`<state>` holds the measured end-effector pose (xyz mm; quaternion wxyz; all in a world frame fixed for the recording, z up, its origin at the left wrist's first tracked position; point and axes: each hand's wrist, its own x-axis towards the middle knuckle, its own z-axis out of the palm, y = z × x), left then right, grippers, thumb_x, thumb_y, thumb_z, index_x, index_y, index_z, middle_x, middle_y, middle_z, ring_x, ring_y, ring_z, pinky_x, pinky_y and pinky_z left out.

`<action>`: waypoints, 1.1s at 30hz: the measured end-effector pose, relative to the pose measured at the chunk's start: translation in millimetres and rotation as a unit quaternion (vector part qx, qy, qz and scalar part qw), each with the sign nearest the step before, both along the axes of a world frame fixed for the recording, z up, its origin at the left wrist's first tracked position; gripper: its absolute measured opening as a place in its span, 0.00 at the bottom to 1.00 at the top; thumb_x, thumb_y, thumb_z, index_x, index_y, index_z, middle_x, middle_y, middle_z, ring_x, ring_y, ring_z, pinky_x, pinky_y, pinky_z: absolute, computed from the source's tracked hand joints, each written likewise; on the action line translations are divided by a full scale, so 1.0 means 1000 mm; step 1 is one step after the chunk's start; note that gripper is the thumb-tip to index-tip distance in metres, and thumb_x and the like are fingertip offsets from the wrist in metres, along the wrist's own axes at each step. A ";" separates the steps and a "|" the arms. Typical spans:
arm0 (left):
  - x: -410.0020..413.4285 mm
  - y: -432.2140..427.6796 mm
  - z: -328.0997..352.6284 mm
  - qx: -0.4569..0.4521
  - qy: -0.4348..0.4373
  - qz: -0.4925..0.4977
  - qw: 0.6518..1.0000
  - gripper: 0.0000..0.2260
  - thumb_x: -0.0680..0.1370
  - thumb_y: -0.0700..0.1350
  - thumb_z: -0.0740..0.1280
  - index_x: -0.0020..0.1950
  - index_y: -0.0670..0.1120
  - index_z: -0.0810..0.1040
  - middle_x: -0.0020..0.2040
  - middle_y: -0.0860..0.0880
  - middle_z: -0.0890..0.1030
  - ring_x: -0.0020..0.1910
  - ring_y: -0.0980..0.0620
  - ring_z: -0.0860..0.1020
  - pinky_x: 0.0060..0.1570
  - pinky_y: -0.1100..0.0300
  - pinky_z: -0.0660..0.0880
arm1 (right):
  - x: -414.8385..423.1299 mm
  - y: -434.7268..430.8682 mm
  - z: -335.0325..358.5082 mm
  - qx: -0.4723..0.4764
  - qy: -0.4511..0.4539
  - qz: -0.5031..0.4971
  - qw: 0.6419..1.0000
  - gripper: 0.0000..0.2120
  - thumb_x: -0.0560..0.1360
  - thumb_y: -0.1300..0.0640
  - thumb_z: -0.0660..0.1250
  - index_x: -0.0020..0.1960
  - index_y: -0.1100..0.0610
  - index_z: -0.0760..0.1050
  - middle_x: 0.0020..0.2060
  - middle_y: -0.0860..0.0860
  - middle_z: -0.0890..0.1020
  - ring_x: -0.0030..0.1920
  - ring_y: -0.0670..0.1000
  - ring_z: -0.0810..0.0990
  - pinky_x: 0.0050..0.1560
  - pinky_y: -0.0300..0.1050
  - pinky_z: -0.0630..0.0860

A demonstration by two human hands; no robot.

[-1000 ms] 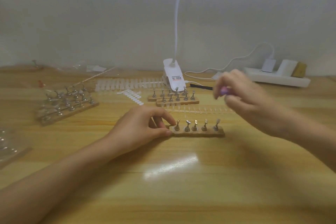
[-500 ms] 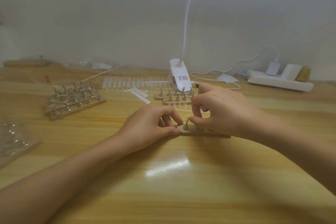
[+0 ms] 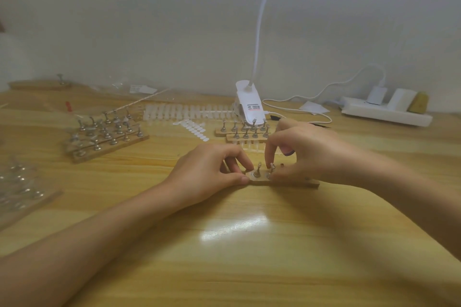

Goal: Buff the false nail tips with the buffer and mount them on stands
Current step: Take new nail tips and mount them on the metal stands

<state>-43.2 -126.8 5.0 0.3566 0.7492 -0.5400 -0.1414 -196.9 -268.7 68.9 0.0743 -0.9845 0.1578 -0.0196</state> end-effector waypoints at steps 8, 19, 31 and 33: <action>0.002 0.000 -0.001 -0.006 0.003 -0.006 1.000 0.08 0.70 0.54 0.76 0.47 0.63 0.81 0.38 0.65 0.80 0.35 0.64 0.75 0.48 0.50 0.78 | 0.005 0.004 -0.009 0.025 -0.060 0.000 0.998 0.07 0.69 0.51 0.77 0.39 0.43 0.80 0.39 0.44 0.70 0.41 0.43 0.72 0.42 0.50 0.74; 0.002 0.000 -0.001 -0.003 -0.008 -0.006 1.000 0.07 0.71 0.54 0.75 0.47 0.62 0.81 0.39 0.65 0.81 0.35 0.64 0.76 0.48 0.50 0.78 | -0.010 -0.011 -0.015 0.020 -0.065 -0.022 0.997 0.08 0.69 0.44 0.75 0.43 0.41 0.76 0.39 0.42 0.70 0.43 0.34 0.70 0.35 0.40 0.66; 0.001 0.001 -0.001 -0.004 -0.002 -0.007 1.000 0.07 0.72 0.53 0.75 0.47 0.62 0.81 0.40 0.64 0.81 0.34 0.64 0.76 0.47 0.50 0.79 | -0.013 -0.011 -0.016 0.036 -0.076 -0.019 0.996 0.07 0.71 0.50 0.77 0.43 0.44 0.79 0.38 0.41 0.72 0.41 0.37 0.71 0.42 0.44 0.72; 0.000 0.002 -0.001 -0.010 -0.006 -0.004 1.000 0.07 0.72 0.52 0.75 0.47 0.61 0.81 0.40 0.64 0.80 0.35 0.64 0.76 0.47 0.51 0.78 | -0.017 -0.011 -0.015 0.060 -0.069 -0.004 0.996 0.12 0.70 0.49 0.78 0.50 0.43 0.78 0.41 0.41 0.72 0.43 0.36 0.71 0.45 0.39 0.71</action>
